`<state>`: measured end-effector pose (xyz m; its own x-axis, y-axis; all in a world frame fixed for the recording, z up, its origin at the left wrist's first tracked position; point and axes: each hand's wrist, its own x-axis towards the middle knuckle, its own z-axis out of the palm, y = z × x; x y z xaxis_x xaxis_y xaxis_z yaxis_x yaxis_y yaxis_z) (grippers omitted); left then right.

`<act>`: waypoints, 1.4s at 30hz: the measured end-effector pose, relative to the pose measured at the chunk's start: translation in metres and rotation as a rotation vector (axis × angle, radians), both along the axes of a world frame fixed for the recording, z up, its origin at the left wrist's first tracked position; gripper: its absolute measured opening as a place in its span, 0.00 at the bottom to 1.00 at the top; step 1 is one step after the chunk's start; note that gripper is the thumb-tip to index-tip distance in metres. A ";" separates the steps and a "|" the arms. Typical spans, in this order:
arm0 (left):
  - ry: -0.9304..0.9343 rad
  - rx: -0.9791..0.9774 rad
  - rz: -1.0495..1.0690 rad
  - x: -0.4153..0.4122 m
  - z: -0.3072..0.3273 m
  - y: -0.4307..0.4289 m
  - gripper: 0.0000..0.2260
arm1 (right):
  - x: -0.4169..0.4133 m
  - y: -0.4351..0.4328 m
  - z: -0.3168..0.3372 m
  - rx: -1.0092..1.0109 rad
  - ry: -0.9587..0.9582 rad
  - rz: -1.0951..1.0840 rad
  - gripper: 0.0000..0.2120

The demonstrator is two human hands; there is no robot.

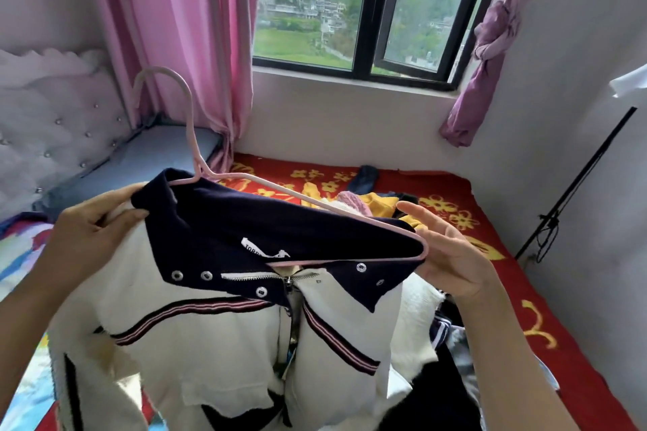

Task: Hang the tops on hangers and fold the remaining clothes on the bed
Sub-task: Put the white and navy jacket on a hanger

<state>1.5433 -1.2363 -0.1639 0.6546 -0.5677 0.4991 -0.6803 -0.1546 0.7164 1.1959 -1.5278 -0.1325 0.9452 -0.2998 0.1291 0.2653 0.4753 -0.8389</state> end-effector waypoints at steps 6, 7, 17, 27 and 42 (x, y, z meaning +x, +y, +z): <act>0.062 -0.087 -0.099 -0.010 0.011 -0.007 0.26 | 0.017 0.005 -0.013 0.126 -0.140 0.098 0.14; 0.061 -0.126 -0.153 -0.014 0.014 -0.008 0.23 | 0.020 0.007 -0.010 0.107 -0.078 0.074 0.11; -0.532 -0.077 -0.164 -0.025 0.011 -0.026 0.25 | 0.038 0.012 0.023 -0.401 0.441 -0.436 0.17; -0.247 -0.224 -0.083 -0.047 0.007 -0.031 0.26 | 0.063 0.024 0.056 -0.219 0.391 -0.419 0.12; -0.226 -0.350 -0.050 -0.076 0.014 -0.036 0.30 | 0.045 -0.006 0.062 -1.427 0.910 -0.540 0.21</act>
<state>1.4671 -1.2723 -0.1500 0.4821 -0.3664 0.7958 -0.8270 0.1093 0.5514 1.2407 -1.5338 -0.0703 0.7038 -0.7055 0.0837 -0.6091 -0.6598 -0.4402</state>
